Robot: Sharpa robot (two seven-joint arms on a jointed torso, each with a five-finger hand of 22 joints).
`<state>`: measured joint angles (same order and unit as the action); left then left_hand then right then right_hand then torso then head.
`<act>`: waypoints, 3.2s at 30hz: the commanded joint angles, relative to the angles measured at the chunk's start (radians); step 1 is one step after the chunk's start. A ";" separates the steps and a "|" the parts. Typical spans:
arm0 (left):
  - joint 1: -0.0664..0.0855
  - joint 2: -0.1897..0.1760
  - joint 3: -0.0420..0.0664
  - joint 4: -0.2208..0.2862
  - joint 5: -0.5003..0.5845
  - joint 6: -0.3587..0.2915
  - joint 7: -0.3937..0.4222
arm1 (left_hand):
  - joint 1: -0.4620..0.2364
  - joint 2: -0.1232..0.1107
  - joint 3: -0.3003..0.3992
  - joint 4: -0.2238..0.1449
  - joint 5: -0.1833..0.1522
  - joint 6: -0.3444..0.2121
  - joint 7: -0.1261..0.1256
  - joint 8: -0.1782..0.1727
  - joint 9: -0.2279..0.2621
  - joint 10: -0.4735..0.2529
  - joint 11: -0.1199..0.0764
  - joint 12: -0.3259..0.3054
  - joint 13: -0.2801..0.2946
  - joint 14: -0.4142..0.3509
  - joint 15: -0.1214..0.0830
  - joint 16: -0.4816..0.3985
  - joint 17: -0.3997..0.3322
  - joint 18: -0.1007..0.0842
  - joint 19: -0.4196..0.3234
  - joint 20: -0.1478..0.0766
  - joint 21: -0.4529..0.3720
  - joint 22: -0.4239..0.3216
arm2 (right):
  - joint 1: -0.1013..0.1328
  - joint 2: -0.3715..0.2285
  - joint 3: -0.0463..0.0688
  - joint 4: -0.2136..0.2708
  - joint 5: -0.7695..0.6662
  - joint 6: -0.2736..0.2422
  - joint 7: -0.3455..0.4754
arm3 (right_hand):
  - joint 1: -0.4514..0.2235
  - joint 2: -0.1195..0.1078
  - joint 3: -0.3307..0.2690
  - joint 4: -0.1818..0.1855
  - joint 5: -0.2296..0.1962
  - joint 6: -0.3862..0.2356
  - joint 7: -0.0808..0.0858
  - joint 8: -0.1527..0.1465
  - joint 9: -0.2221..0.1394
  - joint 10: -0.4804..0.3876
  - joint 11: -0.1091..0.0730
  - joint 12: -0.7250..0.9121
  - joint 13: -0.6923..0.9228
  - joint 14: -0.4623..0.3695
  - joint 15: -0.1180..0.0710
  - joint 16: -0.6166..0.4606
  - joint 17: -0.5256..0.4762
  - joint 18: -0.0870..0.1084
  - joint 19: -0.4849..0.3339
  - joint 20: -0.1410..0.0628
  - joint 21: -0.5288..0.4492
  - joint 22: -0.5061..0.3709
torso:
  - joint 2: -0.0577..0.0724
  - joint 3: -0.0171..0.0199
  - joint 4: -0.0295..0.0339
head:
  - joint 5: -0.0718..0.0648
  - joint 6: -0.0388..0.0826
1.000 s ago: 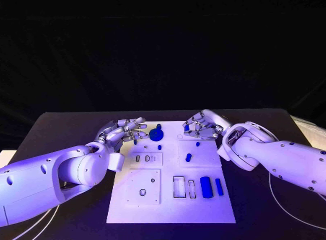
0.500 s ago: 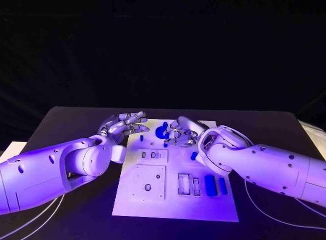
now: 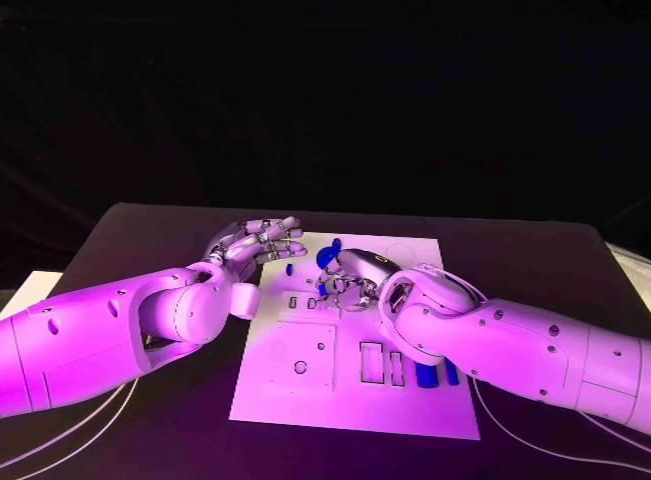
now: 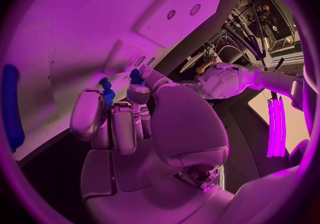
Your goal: Assemble the parts on the task board
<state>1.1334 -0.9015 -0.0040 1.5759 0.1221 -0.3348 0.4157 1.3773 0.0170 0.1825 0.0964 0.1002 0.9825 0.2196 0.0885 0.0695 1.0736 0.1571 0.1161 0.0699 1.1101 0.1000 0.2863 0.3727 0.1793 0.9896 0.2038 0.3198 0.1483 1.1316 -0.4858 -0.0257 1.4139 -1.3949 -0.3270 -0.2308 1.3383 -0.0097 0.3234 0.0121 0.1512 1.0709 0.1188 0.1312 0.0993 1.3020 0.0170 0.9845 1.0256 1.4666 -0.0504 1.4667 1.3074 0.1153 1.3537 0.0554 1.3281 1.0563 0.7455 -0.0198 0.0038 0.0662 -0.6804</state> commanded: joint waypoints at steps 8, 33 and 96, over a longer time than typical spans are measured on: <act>0.000 0.005 0.001 0.025 0.006 0.004 0.013 | -0.003 -0.009 0.006 -0.001 0.004 -0.007 0.003 -0.006 -0.001 -0.005 0.002 -0.002 -0.001 -0.005 0.000 -0.005 -0.002 -0.003 -0.008 0.000 -0.007 -0.001 | -0.009 0.008 -0.003 -0.001 -0.059 0.044 -0.016 | -0.016 -0.004 -0.002 -0.006 0.000 0.033 -0.017 0.003 0.019 0.001 -0.001 -0.002 -0.001 0.067 -0.005 0.001 0.065 -0.017 0.002 -0.004 0.001 -0.001 | 0.000 0.0007 0.0002 | -0.001 -0.009; 0.000 0.007 0.001 0.039 0.006 0.019 0.013 | -0.003 -0.009 0.006 -0.001 0.004 -0.007 0.003 -0.006 -0.001 -0.005 0.002 -0.002 -0.001 -0.005 0.000 -0.006 -0.002 -0.003 -0.008 0.000 -0.007 -0.002 | -0.021 0.007 -0.004 -0.005 -0.101 0.071 -0.039 | -0.044 -0.033 -0.014 -0.005 -0.016 0.012 -0.006 -0.018 0.014 -0.031 0.007 -0.058 -0.043 0.066 0.001 -0.001 0.064 -0.015 -0.005 0.000 -0.006 -0.014 | -0.001 0.0024 -0.0004 | 0.009 -0.024; 0.010 -0.048 0.001 0.040 -0.285 0.011 -0.376 | -0.123 -0.038 -0.028 0.021 -0.003 0.089 -0.113 0.164 0.096 0.122 -0.135 0.597 0.434 0.421 -0.137 1.194 1.079 -0.054 0.340 -0.146 0.740 0.646 | 0.090 -0.372 0.019 0.266 0.074 -0.071 0.348 | -0.071 -0.065 -0.187 0.071 0.047 -0.076 0.021 -0.043 -0.022 -0.109 0.036 -0.081 -0.079 0.062 0.027 -0.007 0.065 -0.007 -0.032 0.027 -0.036 -0.056 | -0.036 0.0095 -0.0148 | 0.025 -0.027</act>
<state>1.1375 -0.9500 -0.0041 1.6119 -0.0216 -0.3559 0.2198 1.2594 -0.0262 0.1636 0.1144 0.1002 1.0648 0.1086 0.2306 0.1505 1.2181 0.0210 0.6479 0.4489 1.4656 -0.0377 1.4429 1.2993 0.1329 1.3227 0.0640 1.0019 0.7251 1.2134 -0.8463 -0.0086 1.6703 -1.3985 -0.4430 0.0761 1.2599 -0.0746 0.1420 0.0828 0.1951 0.9878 0.1377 0.0813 0.0767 1.1856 0.0548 0.8982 0.9436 1.4627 -0.0251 1.4551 1.3074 0.1152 1.3231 0.0861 1.2901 0.9969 0.7230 -0.0151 -0.0063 0.0857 -0.7034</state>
